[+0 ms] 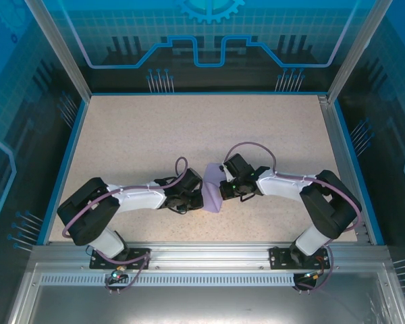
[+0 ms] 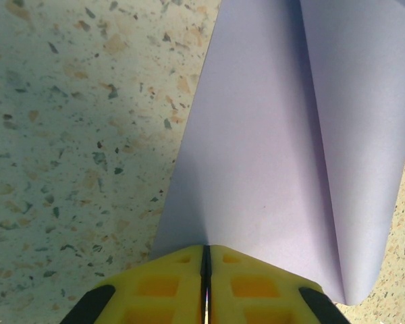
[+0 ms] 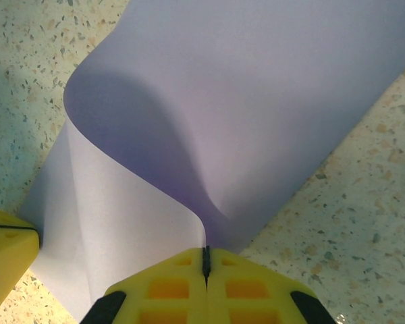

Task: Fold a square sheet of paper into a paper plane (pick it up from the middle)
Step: Fold the triangle a second time at the center of the table.

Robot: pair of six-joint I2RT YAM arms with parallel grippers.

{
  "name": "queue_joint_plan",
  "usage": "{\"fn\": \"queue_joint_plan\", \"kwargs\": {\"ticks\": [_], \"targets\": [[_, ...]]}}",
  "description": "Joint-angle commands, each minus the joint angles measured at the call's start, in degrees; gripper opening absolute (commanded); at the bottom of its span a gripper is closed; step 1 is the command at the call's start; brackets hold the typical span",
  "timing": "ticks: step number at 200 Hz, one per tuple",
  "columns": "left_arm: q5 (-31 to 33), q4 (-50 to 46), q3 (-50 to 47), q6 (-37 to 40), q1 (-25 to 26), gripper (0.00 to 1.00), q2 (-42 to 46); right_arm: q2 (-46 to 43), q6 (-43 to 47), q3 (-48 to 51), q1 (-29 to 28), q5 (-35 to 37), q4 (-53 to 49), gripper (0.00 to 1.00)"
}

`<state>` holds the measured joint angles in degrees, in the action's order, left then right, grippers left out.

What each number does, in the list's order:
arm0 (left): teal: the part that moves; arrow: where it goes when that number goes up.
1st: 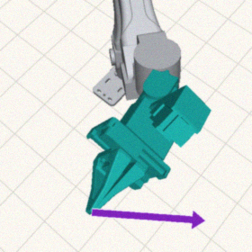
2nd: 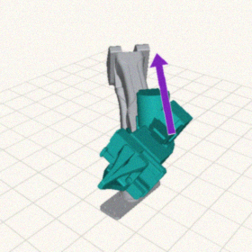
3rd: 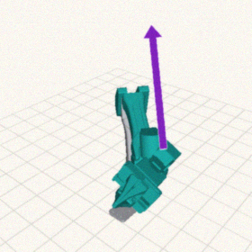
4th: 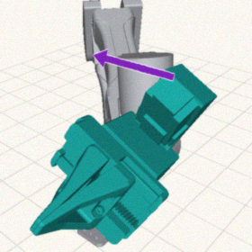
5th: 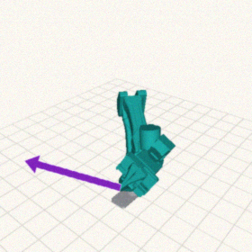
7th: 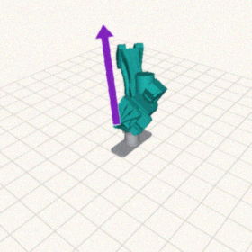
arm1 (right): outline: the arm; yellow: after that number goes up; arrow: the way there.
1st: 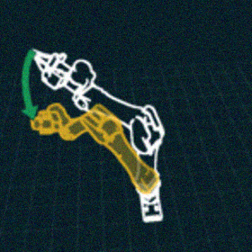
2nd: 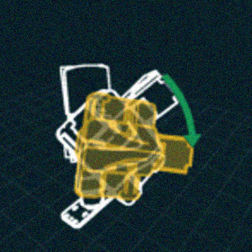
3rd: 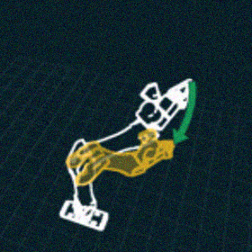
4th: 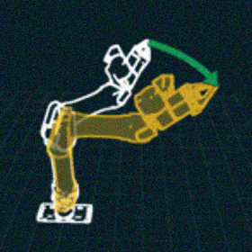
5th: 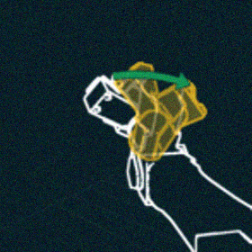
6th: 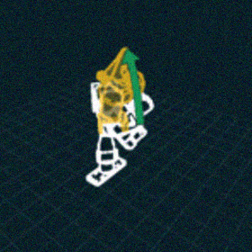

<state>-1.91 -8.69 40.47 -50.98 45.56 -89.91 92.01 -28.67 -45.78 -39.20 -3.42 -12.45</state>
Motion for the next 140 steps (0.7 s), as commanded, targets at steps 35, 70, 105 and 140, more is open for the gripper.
{"fn": "queue_joint_plan", "kwargs": {"ticks": [35,70,105,140], "targets": [[1.1,-3.5,0.2,1.0,0.0,0.13,-1.3,1.9,-0.3,-1.7,1.0,0.4,-1.4,0.04],[0.9,-3.5,0.2,1.0,0.0,0.13,-1.4,2.4,0.4,-2.0,0.9,-0.6,-0.9,0.05],[0.7,-3.3,0.3,1.0,0.0,0.13,-1.7,3.2,0.7,-2.5,0.9,-1.0,-1.0,0.05],[0.7,-3.2,0.2,1.1,0.0,0.13,-1.6,4.2,0.5,-2.9,0.9,-0.6,-1.8,0.05]]}}
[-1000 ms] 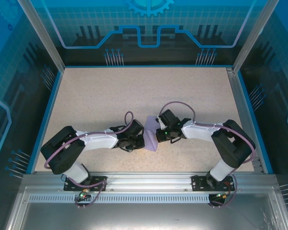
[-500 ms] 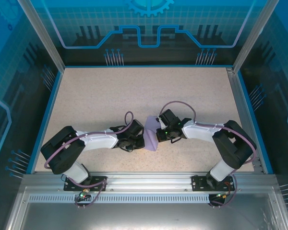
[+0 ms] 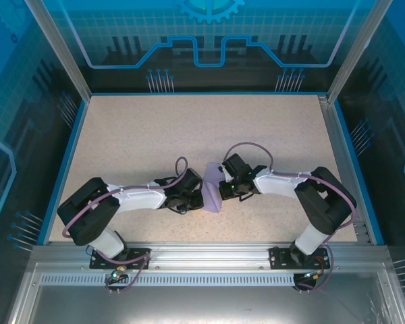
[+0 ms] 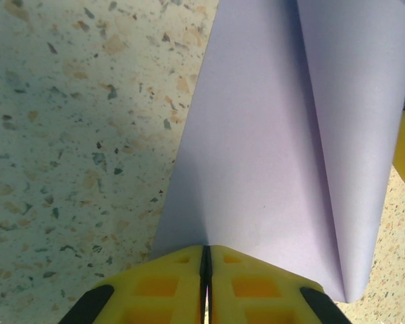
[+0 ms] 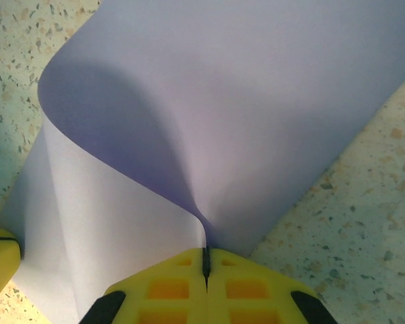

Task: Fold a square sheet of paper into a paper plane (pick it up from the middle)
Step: Fold the triangle a second time at the center of the table.

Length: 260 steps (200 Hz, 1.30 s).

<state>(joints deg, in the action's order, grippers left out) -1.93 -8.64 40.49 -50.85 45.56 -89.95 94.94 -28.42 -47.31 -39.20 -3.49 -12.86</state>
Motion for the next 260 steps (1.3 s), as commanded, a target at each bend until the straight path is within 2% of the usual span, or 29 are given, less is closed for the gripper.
{"fn": "queue_joint_plan", "kwargs": {"ticks": [1,84,142,260], "targets": [[0.8,-3.2,0.1,0.9,0.0,0.13,-1.6,1.3,0.3,-1.4,0.9,-0.6,-1.4,0.05],[0.2,-3.2,0.6,1.2,0.0,0.19,2.4,-0.2,-0.1,-0.1,1.0,0.3,-2.2,0.04],[0.7,-4.3,2.2,2.0,-0.1,0.19,2.4,-2.4,-0.9,0.4,0.9,-1.5,-0.8,0.04],[-0.2,-2.3,1.7,1.3,-0.1,0.17,2.4,0.2,-1.0,-0.4,0.8,-1.3,-0.7,0.05]]}}
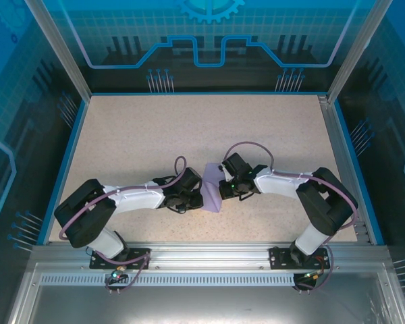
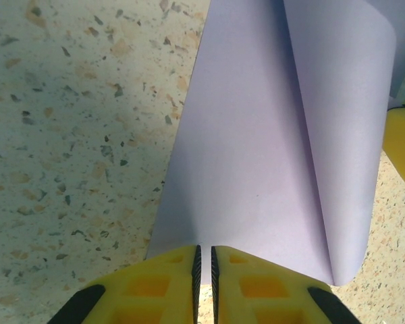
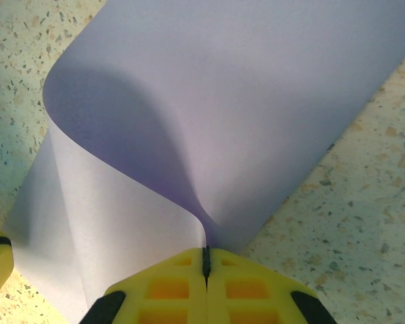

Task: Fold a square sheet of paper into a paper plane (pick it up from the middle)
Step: Fold the triangle a second time at the center of the table.

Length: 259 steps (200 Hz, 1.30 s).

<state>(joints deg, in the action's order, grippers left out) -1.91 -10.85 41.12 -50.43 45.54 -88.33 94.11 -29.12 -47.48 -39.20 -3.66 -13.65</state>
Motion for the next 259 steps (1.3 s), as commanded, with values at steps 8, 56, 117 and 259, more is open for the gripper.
{"fn": "queue_joint_plan", "kwargs": {"ticks": [8,56,117,259], "targets": [[-0.3,0.0,1.1,0.9,0.0,0.17,1.1,1.2,-0.1,-0.5,0.8,-1.3,-0.1,0.05],[-1.4,0.6,0.4,0.8,-1.2,0.17,3.1,2.2,0.7,-1.5,0.8,-2.2,-0.6,0.05],[-9.9,9.9,-2.5,-1.8,-5.2,0.18,5.9,3.0,0.8,-2.3,0.9,-0.3,-3.6,0.05],[-17.2,32.3,-3.0,-9.2,-8.3,0.16,-8.5,3.8,0.8,-2.4,1.0,0.1,-3.8,0.05]]}}
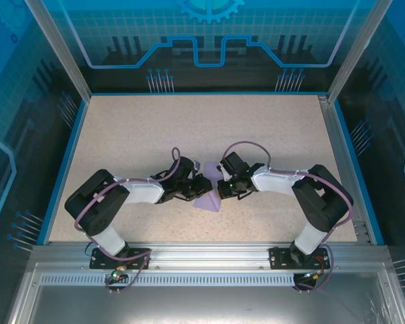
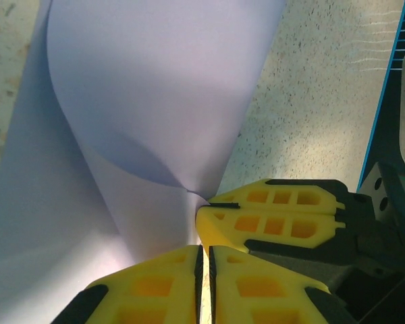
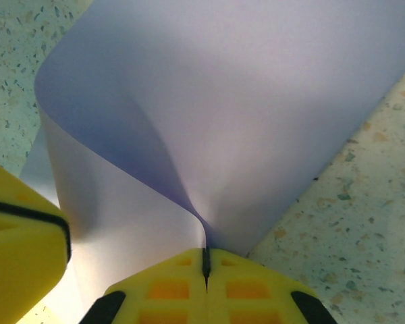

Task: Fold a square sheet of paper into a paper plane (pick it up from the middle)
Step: Fold the triangle a second time at the center of the table.

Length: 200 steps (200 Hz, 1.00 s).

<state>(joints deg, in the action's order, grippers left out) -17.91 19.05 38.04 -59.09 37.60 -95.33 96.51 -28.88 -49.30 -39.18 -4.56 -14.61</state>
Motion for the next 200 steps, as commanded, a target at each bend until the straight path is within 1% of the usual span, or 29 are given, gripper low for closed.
{"fn": "queue_joint_plan", "kwargs": {"ticks": [1,51,73,96,123,134,144,154,164,179,200], "targets": [[-1.1,2.5,0.1,-0.7,-0.3,0.16,-1.7,1.5,0.6,-0.5,1.0,1.0,-2.8,0.05],[0.3,0.9,-0.2,-1.1,-0.3,0.15,-5.6,1.1,0.5,-0.8,1.0,0.5,-2.8,0.06],[0.4,1.9,-1.1,-2.2,-0.1,0.15,-7.0,0.3,0.2,-0.7,1.0,0.1,-2.9,0.09],[1.1,1.8,-1.9,-2.3,0.1,0.15,-7.2,-2.5,-0.6,-2.5,1.1,0.2,-4.0,0.17],[1.2,1.9,-2.3,-2.1,0.1,0.15,-7.0,-8.5,-2.2,-1.9,1.5,2.1,-5.8,0.36],[1.1,1.8,-2.2,-1.9,0.0,0.15,-7.0,-11.3,-3.0,-1.4,1.6,2.1,-5.7,0.39],[1.0,1.8,-2.1,-1.9,0.1,0.15,-6.9,-12.9,-4.1,0.8,1.6,0.1,-4.7,0.38],[1.0,1.8,-2.1,-1.9,0.0,0.15,-6.8,-14.2,-5.7,2.8,1.4,-3.5,-2.0,0.33],[0.9,1.5,-1.9,-1.8,0.1,0.15,-6.7,-14.8,-7.5,4.7,0.8,-7.6,1.6,0.23],[0.8,1.4,-1.9,-1.8,0.0,0.15,-6.6,-15.1,-11.1,7.5,-0.3,-11.0,6.4,0.11],[0.9,1.1,-1.9,-1.6,0.0,0.15,-6.3,-14.2,-15.5,10.5,-1.7,-14.2,12.8,0.06]]}}
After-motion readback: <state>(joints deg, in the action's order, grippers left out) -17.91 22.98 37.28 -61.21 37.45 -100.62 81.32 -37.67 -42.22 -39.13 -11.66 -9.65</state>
